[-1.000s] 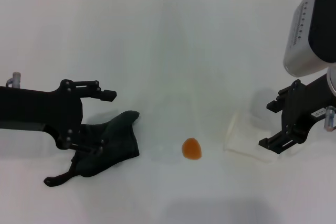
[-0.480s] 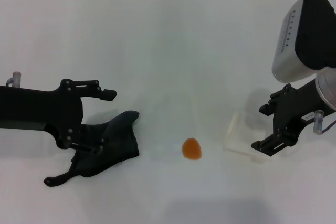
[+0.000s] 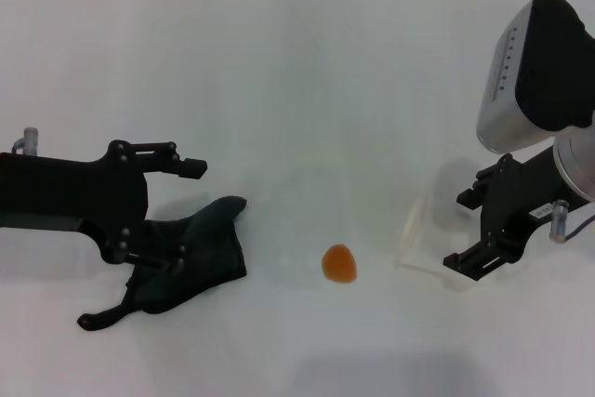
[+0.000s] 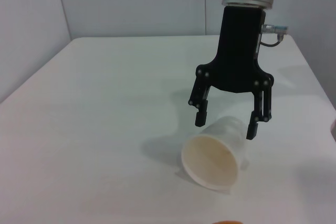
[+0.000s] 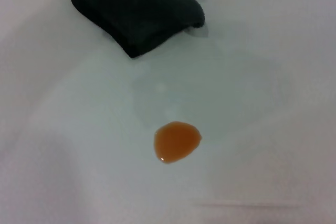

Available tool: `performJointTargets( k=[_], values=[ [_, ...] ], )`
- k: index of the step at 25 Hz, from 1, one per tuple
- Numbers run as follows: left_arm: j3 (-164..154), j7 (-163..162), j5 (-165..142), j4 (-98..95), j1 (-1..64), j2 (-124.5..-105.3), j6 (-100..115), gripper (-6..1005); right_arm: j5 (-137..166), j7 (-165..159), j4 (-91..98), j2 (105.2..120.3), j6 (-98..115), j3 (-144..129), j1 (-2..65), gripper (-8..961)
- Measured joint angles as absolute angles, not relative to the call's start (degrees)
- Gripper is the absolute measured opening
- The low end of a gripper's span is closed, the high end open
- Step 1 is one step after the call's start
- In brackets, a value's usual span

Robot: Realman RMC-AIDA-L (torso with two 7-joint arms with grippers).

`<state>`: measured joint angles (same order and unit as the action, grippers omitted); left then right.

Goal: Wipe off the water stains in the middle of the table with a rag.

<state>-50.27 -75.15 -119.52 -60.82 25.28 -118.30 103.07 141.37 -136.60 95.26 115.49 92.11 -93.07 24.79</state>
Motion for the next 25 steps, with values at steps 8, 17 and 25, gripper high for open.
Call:
performJointTargets(
  k=[8, 17, 25],
  values=[
    [-50.3, -75.2, -119.5, -60.8, 25.3, -118.3, 103.1, 875, 141.4, -137.6, 96.0, 115.49, 93.9, -93.0, 25.3, 771],
    [-50.3, -75.2, -119.5, -60.9, 25.4, -118.3, 103.1, 874, 144.2, -139.7, 96.2, 115.46, 96.9, -92.9, 27.5, 765],
    [-50.2, -75.1, -119.5, -60.9, 25.3, -118.3, 103.1, 873, 144.1, -139.7, 95.5, 115.49, 95.6, -93.4, 27.3, 761]
  ],
)
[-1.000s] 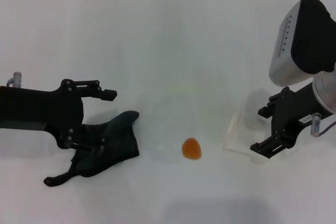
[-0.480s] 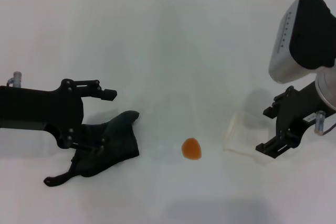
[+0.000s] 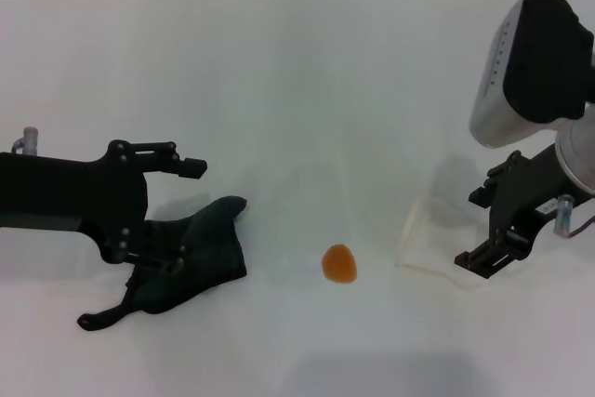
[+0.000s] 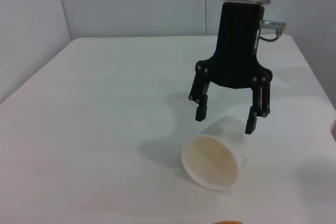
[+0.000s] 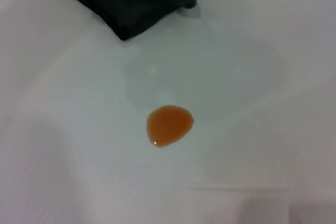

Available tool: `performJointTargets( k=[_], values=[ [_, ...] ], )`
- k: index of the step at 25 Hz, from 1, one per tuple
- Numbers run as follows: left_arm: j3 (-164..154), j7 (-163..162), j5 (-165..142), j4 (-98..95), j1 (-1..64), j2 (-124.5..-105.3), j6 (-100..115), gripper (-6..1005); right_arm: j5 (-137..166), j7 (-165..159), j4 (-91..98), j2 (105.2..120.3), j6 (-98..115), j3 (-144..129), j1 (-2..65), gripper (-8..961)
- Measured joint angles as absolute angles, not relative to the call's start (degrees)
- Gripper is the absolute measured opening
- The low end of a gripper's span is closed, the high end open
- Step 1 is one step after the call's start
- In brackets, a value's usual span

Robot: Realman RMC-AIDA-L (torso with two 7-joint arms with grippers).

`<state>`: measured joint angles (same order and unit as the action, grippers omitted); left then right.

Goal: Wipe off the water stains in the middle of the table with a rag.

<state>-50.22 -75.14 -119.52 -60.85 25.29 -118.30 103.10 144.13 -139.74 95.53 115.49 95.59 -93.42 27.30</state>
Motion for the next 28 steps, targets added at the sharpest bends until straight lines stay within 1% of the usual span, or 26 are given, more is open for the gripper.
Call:
performJointTargets(
  k=[28],
  values=[
    [-50.3, -75.1, -119.5, -60.7, 25.2, -118.45, 103.0, 870, 143.6, -140.2, 89.2, 115.75, 89.7, -96.2, 26.9, 744]
  ],
)
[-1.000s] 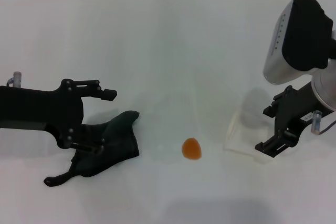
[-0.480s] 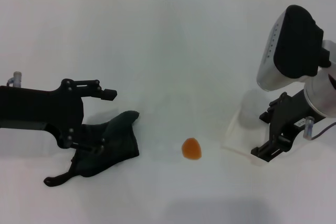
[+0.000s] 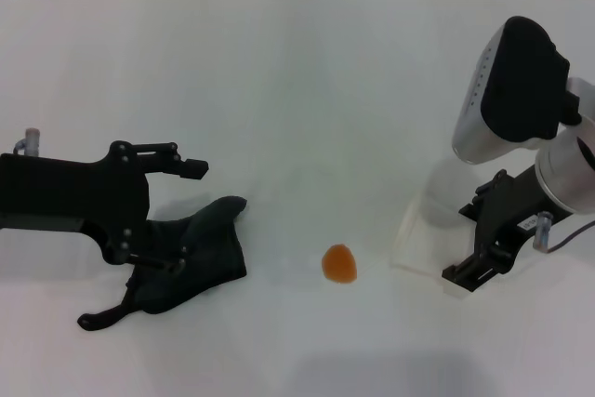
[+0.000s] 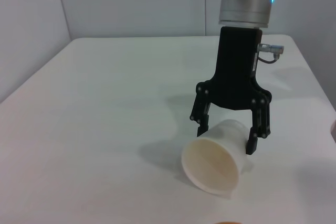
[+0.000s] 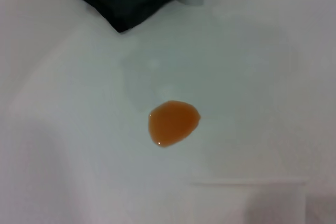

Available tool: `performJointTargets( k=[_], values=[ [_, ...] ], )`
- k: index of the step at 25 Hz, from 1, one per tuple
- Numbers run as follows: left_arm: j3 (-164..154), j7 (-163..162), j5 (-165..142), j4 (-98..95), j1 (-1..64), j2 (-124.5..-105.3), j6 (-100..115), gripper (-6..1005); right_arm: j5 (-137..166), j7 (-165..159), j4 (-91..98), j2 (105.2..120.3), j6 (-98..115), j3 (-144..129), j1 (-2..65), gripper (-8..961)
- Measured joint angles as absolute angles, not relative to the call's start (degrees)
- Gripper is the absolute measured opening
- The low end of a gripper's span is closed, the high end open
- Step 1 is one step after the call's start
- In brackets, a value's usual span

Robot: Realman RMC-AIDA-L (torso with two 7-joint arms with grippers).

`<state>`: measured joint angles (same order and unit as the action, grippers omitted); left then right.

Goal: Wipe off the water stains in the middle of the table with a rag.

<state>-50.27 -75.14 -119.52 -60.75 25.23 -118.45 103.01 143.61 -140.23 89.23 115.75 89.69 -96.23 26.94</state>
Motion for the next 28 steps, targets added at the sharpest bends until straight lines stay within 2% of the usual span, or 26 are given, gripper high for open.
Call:
performJointTargets(
  k=[20, 28],
  values=[
    [-50.2, -75.1, -119.5, -60.7, 25.2, -118.44, 103.0, 868, 143.6, -140.4, 89.2, 115.72, 89.5, -95.6, 27.1, 721],
    [-49.9, -74.6, -119.5, -60.7, 24.9, -118.58, 103.0, 867, 138.6, -134.6, 91.7, 115.48, 87.4, -86.9, 23.3, 702]
  ],
)
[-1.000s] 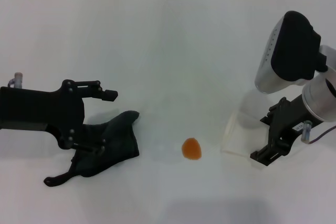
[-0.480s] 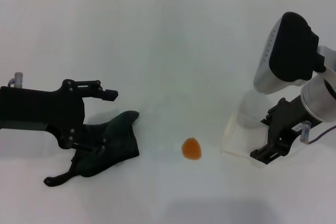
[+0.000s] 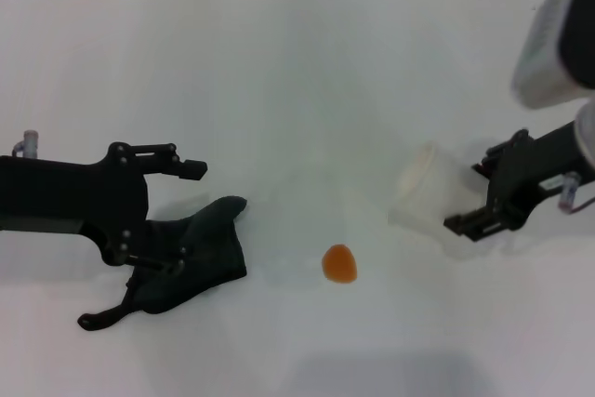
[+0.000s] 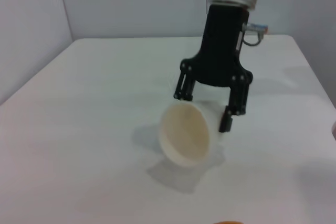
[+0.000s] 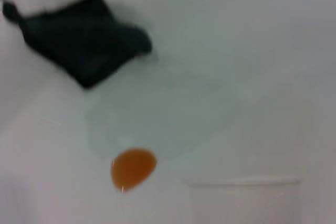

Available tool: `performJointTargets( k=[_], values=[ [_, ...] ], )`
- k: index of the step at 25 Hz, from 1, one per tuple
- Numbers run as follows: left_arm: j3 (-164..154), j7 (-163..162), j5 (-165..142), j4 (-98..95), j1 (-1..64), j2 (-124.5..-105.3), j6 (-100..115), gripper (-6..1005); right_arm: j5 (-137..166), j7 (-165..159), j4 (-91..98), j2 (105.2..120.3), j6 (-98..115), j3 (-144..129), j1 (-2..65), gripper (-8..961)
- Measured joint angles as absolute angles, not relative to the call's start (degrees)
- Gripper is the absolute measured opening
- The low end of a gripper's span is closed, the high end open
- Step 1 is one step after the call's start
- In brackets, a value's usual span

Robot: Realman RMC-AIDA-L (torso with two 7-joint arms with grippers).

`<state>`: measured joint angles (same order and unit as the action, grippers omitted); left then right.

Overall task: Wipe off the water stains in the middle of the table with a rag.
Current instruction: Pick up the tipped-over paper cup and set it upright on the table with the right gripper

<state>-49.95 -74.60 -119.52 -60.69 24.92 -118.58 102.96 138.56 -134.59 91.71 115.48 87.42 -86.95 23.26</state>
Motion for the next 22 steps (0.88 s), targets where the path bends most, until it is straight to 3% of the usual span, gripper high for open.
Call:
performJointTargets(
  k=[9, 22],
  values=[
    [-49.9, -74.1, -119.5, -60.6, 24.8, -118.55, 102.9, 866, 122.0, -117.3, 83.7, 115.27, 78.3, -76.8, 16.4, 702],
    [-49.8, -73.1, -119.5, -60.6, 24.7, -118.8, 102.9, 864, 108.0, -98.1, 63.5, 115.22, 70.5, -70.3, 15.8, 703]
  ],
)
